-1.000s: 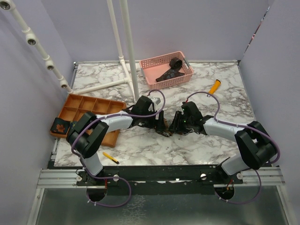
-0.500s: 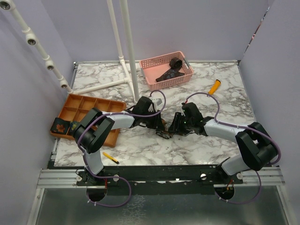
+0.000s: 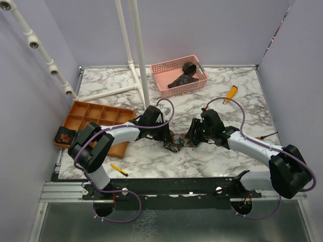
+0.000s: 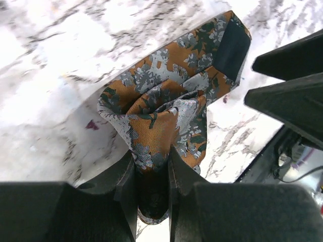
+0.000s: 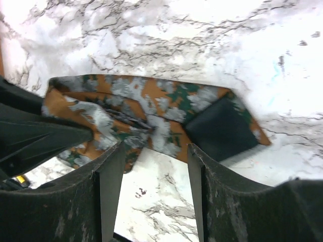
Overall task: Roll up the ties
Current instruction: Roll the tie at the center of the board, then move the storage box to the center of the board.
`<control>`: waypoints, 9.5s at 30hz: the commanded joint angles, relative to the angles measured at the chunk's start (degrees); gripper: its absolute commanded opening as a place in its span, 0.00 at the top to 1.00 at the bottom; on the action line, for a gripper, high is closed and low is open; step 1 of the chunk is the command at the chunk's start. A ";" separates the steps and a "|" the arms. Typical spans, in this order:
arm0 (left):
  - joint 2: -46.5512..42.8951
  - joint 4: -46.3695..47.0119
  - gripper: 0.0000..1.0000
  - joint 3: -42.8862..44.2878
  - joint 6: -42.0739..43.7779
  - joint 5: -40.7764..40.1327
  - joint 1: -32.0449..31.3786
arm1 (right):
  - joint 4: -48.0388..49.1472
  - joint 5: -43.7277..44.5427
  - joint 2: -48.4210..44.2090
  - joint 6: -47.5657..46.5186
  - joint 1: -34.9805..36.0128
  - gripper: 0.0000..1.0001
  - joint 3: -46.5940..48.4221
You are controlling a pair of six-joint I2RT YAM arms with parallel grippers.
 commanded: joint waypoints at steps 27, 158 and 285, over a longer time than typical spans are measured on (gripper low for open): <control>-8.23 -15.25 1.00 0.97 -1.39 -14.25 -0.62 | -0.99 7.78 4.02 -1.19 -0.38 0.58 3.28; 26.05 -64.81 0.01 66.07 -10.91 -56.87 -25.99 | -18.05 4.80 -33.64 12.52 10.07 0.58 -16.38; 7.39 -18.78 1.00 11.59 -3.09 -50.05 -23.47 | -20.35 -7.44 37.70 -0.76 2.08 0.61 28.64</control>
